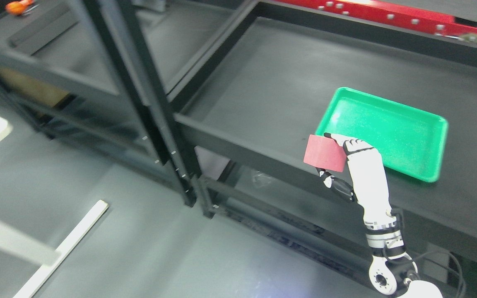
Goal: Pick pink block from left shelf to tray
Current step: 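Carry the held pink cube while turning toward the blue tray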
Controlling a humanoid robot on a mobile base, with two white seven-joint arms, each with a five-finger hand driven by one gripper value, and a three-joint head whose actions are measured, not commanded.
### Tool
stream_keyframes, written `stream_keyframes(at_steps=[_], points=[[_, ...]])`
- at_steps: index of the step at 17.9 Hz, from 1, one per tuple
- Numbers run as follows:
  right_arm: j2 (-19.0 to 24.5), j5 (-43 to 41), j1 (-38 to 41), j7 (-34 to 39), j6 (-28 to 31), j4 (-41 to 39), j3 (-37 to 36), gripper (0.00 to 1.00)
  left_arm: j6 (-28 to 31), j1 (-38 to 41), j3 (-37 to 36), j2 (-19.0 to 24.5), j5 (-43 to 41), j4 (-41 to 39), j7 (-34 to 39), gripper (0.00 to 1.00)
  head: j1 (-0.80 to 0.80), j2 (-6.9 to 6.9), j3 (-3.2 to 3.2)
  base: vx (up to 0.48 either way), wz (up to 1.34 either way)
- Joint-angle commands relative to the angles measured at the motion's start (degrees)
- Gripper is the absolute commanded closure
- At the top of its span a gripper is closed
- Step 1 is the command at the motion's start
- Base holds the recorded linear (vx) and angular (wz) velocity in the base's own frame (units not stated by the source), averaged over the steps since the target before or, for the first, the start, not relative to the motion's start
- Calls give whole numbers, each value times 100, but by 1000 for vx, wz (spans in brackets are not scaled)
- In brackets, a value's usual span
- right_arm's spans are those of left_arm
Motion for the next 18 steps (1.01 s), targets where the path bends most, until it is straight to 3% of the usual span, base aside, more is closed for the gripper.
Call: stream_keyframes(at_steps=[1,9,18], points=[[-66,-2,46,5,0,-69,51,97,-2,-167,0,100,0,-100,2,0,0,0,0,-253,769],[-22,-2,28,5,0,-61,51,97,-2,-176,0,100,0,-100,2,0,0,2,0,-212,838],[-13,-2,11,5,0,-61,51,97,-2,-167,0,100,0,-100,2,0,0,4,0,-83,777]])
